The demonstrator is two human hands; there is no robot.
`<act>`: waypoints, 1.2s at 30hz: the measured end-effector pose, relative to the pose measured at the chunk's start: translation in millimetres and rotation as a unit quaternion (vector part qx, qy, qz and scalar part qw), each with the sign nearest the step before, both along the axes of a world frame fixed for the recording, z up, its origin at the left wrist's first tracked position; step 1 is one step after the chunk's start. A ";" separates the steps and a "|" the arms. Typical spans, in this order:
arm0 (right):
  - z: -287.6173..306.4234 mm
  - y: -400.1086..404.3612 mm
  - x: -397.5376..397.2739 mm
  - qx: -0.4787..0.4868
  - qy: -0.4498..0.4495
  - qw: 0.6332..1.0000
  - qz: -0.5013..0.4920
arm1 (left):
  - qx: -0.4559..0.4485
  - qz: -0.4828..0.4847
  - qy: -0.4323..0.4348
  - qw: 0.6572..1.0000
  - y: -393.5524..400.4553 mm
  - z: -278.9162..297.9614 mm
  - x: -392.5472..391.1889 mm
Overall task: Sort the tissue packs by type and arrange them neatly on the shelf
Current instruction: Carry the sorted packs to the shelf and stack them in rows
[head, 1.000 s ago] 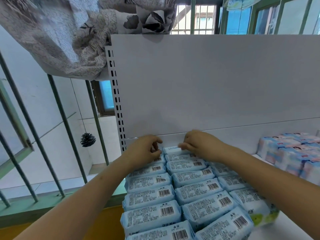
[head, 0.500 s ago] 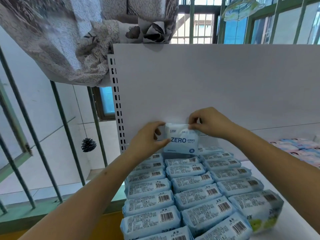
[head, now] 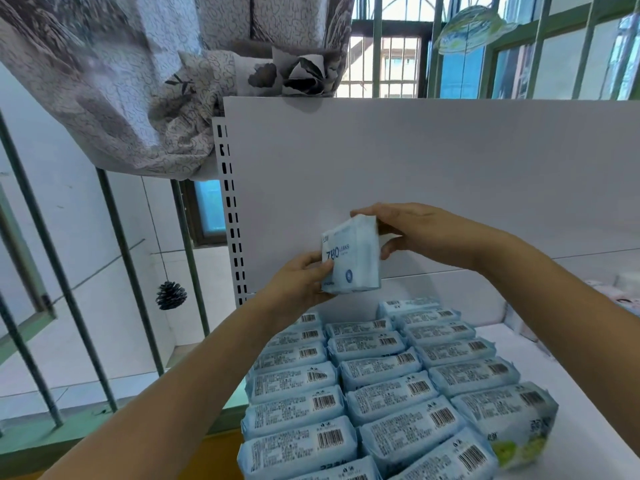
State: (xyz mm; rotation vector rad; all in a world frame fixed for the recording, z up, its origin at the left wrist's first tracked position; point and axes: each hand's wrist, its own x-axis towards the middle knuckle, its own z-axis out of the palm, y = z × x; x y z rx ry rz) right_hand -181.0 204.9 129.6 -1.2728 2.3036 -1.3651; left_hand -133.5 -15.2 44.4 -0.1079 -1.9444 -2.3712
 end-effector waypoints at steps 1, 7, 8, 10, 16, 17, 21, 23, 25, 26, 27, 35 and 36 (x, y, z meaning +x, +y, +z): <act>-0.2 0.8 0.7 0.001 -0.001 1.000 0.010 | 0.030 -0.022 -0.016 0.999 -0.5 -0.1 1.1; -3.0 -1.5 1.4 0.043 0.069 0.997 0.014 | 0.100 -0.109 -0.103 0.984 6.1 -0.8 5.3; -3.8 -2.7 0.1 0.025 0.061 0.998 0.005 | 0.091 -0.109 -0.109 0.984 6.6 -0.9 5.3; -6.0 -3.5 -5.3 -0.001 0.043 0.999 -0.022 | 0.087 -0.091 -0.117 0.985 5.7 -1.2 4.7; -32.0 6.3 -36.0 -0.048 -0.086 0.992 -0.080 | -0.088 0.020 -0.033 0.995 -1.0 -3.7 4.7; -36.9 7.9 -39.4 -0.046 -0.092 0.991 -0.081 | -0.172 0.042 -0.005 0.984 -2.0 -5.1 6.5; -48.6 8.6 -46.3 0.054 0.043 0.990 -0.127 | -0.376 0.150 0.077 0.911 -7.4 -11.8 6.8; -52.1 4.9 -44.0 0.116 0.149 0.970 -0.155 | -0.437 0.175 0.104 0.876 -9.3 -13.9 4.5; -60.3 -0.4 -39.3 0.140 0.172 0.963 -0.154 | -0.502 0.183 0.117 0.837 -11.4 -15.9 3.5; -66.4 -3.2 -37.4 0.150 0.182 0.959 -0.154 | -0.524 0.180 0.114 0.825 -12.3 -16.7 3.6; -73.7 -5.4 -36.4 0.163 0.202 0.952 -0.159 | -0.541 0.172 0.110 0.816 -12.7 -17.7 3.5; -99.6 -8.5 -40.6 0.156 0.259 0.936 -0.180 | -0.574 0.174 0.061 0.798 1.5 -23.4 1.1; -100.4 -7.6 -40.1 0.146 0.267 0.935 -0.181 | -0.574 0.183 0.061 0.796 2.1 -21.6 1.3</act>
